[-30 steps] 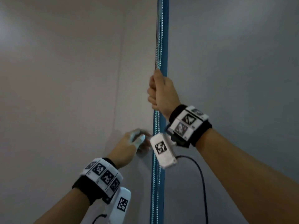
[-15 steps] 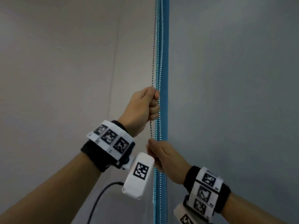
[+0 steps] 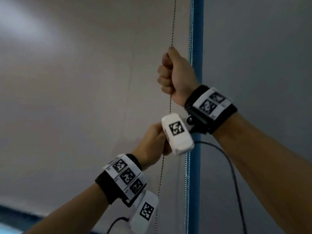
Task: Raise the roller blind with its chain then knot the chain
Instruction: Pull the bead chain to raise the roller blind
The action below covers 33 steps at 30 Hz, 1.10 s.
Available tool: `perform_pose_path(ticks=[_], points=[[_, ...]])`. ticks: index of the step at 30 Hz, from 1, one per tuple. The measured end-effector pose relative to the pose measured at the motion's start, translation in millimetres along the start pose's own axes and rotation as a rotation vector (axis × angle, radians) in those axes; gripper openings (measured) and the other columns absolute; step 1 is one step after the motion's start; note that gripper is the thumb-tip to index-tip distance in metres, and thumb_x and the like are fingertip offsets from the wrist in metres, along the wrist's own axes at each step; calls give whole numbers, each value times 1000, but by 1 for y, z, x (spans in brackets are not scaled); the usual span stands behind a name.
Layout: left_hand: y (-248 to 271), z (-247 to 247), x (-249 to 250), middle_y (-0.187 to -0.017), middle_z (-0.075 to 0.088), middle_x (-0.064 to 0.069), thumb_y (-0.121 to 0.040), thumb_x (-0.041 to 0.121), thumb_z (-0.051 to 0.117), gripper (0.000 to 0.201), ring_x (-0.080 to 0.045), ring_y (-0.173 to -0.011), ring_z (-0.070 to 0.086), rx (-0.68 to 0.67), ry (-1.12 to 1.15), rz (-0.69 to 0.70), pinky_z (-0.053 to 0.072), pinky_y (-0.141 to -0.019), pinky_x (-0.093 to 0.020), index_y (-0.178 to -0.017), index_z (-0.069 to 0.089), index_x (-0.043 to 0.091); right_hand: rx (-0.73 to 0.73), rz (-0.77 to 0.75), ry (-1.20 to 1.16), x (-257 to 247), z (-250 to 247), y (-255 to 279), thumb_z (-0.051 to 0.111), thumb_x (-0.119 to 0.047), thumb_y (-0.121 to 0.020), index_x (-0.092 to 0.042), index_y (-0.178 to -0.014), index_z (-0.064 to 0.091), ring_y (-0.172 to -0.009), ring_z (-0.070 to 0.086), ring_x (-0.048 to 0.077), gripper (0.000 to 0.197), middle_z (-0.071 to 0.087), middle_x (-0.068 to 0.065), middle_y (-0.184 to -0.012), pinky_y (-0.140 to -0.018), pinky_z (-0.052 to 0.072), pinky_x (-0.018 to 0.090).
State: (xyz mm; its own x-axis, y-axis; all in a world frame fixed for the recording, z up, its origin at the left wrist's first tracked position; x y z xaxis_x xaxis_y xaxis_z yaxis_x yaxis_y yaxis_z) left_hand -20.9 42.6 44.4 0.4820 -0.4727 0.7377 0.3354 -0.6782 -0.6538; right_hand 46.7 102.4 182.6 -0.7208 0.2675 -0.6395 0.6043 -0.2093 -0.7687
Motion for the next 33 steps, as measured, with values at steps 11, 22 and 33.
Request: perform_pose_path(ticks=[11, 22, 33], points=[[-20, -33, 77, -102, 63, -12, -101, 24, 32, 37, -25, -94, 64, 2, 131, 75, 53, -85, -34, -125, 50, 3, -159, 164, 146, 82, -8, 101, 23, -43, -104, -24, -60, 33, -39, 19, 7, 49, 28, -11, -48, -39, 18, 15], [19, 7, 49, -51, 27, 10, -104, 18, 29, 32, -3, -36, 20, 163, 37, 169, 19, -35, -15, -81, 50, 13, -446, 189, -44, 67, -31, 83, 40, -3, -75, -1, -106, 59, -77, 57, 19, 36, 54, 14, -85, -78, 50, 33], [23, -22, 57, -66, 51, -11, -93, 23, 44, 30, -19, -59, 52, 95, -13, 91, 46, -54, -24, -89, 65, 3, -135, -187, -36, -20, 7, 17, 23, -34, -106, -22, -64, 34, -37, 17, 5, 44, 27, -12, -47, -37, 11, 21]])
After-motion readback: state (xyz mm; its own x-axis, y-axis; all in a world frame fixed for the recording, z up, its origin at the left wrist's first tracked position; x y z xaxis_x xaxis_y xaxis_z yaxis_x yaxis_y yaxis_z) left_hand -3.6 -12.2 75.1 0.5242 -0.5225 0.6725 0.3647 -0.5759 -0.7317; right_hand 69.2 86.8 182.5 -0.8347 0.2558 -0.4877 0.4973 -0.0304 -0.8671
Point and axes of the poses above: each hand's wrist, its own y-axis away from the middle knuckle, its own z-axis out of the palm, x = y × z, the point moved 1 cm from there along -y, towards the middle knuckle
